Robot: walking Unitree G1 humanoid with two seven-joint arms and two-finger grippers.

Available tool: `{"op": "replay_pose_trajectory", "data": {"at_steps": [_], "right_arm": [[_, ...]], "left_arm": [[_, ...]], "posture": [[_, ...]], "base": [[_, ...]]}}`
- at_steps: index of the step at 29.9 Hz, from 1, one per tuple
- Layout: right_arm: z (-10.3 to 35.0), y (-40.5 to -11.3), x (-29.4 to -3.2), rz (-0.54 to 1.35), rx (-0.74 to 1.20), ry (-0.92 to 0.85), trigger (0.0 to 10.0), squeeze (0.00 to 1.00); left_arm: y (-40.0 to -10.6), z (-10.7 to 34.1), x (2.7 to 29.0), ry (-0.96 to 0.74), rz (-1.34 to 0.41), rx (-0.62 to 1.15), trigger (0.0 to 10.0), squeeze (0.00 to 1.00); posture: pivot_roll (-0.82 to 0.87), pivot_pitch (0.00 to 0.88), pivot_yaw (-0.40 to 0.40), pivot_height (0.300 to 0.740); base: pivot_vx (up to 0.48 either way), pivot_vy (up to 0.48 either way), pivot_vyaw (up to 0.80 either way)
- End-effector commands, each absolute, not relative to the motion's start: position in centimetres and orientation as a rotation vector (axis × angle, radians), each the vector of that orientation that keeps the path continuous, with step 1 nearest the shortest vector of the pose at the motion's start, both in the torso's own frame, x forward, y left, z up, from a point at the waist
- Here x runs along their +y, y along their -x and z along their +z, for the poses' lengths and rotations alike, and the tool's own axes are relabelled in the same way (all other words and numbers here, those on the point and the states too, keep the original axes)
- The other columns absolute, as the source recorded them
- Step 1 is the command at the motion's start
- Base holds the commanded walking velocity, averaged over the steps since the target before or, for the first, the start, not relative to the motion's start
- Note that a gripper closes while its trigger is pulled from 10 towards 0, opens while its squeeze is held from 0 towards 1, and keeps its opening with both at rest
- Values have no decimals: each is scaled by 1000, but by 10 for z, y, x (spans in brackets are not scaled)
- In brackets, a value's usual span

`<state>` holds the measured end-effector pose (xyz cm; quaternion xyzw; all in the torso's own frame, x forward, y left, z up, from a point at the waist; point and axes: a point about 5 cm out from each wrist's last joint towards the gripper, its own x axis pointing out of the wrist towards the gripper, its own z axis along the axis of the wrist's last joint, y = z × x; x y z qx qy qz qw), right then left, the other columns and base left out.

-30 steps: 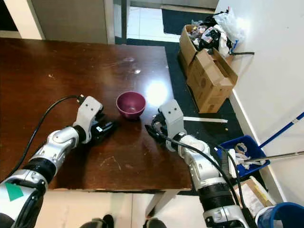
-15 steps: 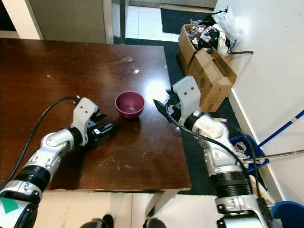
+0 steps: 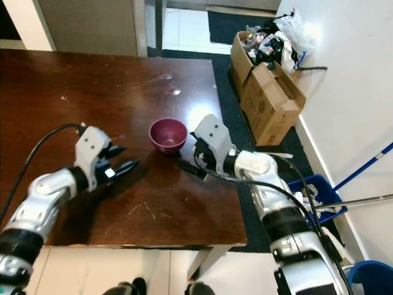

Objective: Setting the table

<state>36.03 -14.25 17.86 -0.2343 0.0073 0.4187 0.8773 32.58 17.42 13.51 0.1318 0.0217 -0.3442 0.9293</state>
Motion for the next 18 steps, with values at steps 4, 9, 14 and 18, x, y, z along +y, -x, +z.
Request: {"op": "replay_pose_trajectory", "data": {"at_steps": [4, 9, 14, 18], "right_arm": [[183, -368, -144, 848, -1, 546, 10000, 0], [180, -368, -137, 954, 21, 558, 10000, 0], [170, -370, -130, 1006, 56, 561, 10000, 0], [165, -375, -128, 963, 67, 588, 10000, 0]], "left_arm": [[-316, 147, 188, -274, -684, 30, 10000, 0], [-311, 154, 192, -287, -672, 26, 10000, 0], [-306, 163, 190, -287, -668, 18, 10000, 0], [-296, 171, 192, -287, -673, 16, 10000, 0]], "posture": [[11, 72, 8, 740], [30, 73, 4, 740], [62, 77, -6, 740], [93, 83, -17, 740]], "base": [[0, 0, 0], [0, 0, 0], [0, 0, 0], [0, 0, 0]]}}
